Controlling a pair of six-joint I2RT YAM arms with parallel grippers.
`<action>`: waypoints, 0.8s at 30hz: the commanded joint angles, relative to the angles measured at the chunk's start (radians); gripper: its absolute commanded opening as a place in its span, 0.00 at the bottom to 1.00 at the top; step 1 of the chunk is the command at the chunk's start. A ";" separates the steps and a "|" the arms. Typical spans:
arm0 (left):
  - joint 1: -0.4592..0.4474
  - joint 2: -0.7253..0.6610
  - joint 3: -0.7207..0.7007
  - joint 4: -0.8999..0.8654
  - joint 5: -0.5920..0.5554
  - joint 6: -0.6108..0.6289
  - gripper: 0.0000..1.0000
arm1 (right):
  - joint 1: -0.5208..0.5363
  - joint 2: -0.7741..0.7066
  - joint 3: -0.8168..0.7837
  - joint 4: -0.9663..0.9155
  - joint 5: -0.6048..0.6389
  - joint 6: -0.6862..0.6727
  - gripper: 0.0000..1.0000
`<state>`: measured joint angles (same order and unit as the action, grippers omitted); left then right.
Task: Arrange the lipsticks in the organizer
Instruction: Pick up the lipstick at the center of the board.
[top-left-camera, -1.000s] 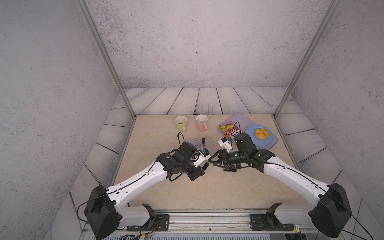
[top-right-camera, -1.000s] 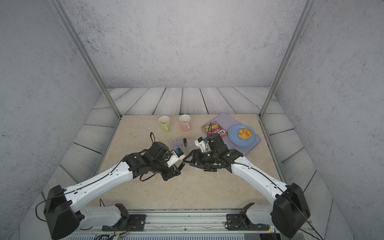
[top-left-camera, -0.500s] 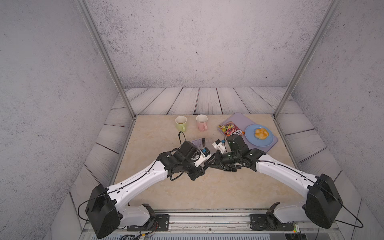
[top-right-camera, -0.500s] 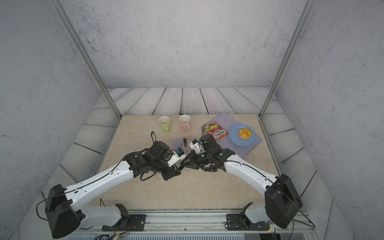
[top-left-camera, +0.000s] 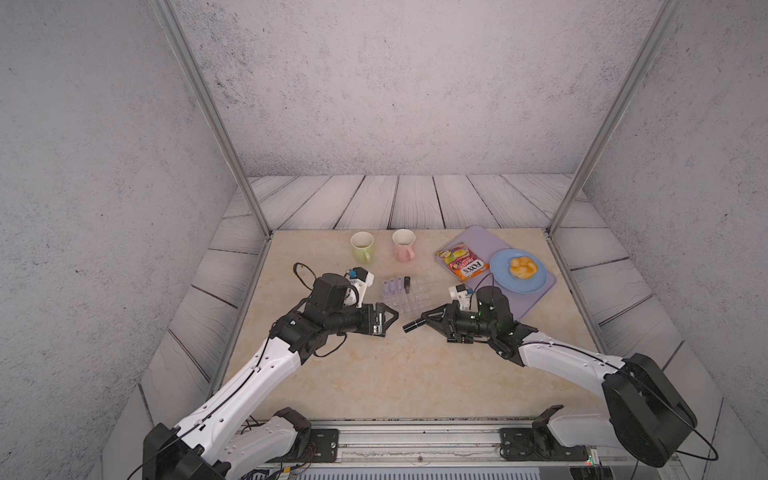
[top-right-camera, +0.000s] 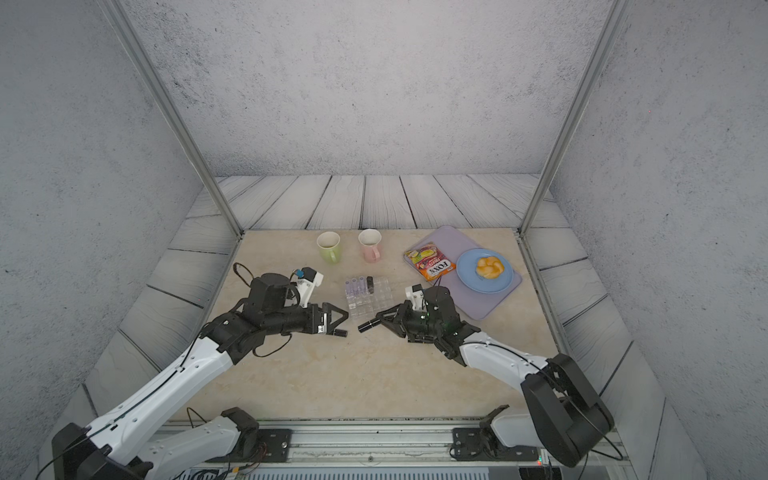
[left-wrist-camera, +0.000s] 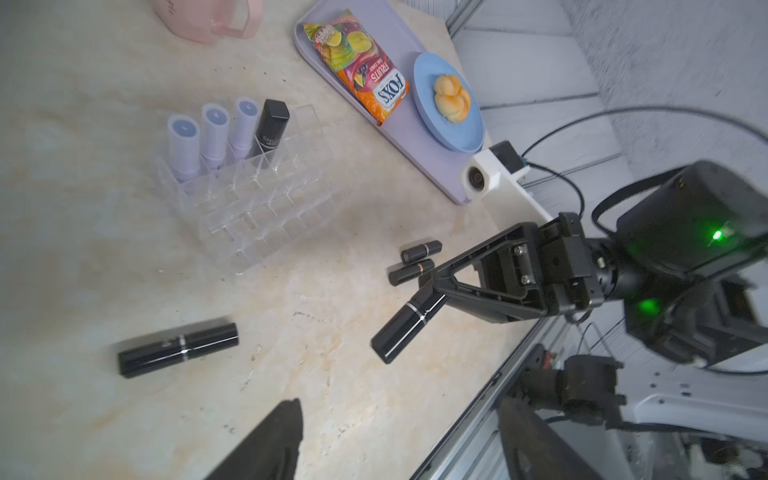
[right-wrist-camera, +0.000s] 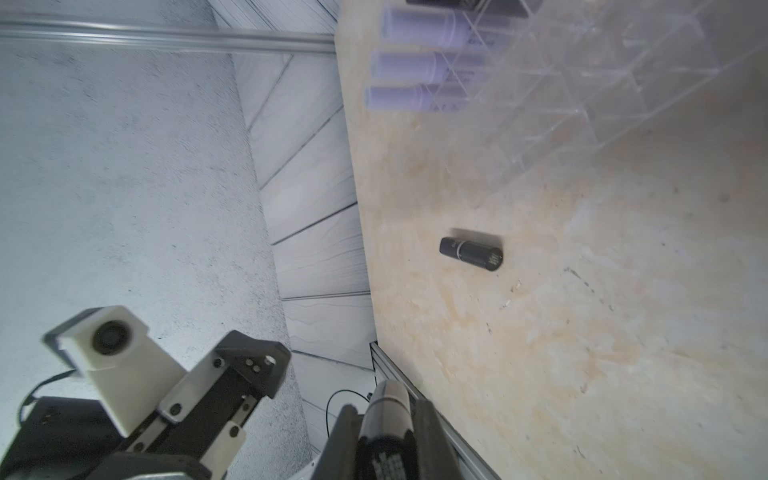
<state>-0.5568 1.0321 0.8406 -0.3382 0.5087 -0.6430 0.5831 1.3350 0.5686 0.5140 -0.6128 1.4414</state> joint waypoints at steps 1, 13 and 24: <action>0.001 0.021 -0.084 0.264 0.110 -0.301 0.76 | 0.004 0.057 -0.063 0.516 0.099 0.239 0.04; -0.156 -0.075 -0.276 0.686 -0.217 -0.356 0.80 | 0.190 0.181 -0.086 0.886 0.558 0.326 0.04; -0.169 0.003 -0.249 0.840 -0.324 -0.392 0.52 | 0.297 0.210 -0.053 0.887 0.663 0.291 0.05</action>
<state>-0.7216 1.0325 0.5789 0.4210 0.2249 -1.0389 0.8654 1.5364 0.4984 1.3636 -0.0067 1.7535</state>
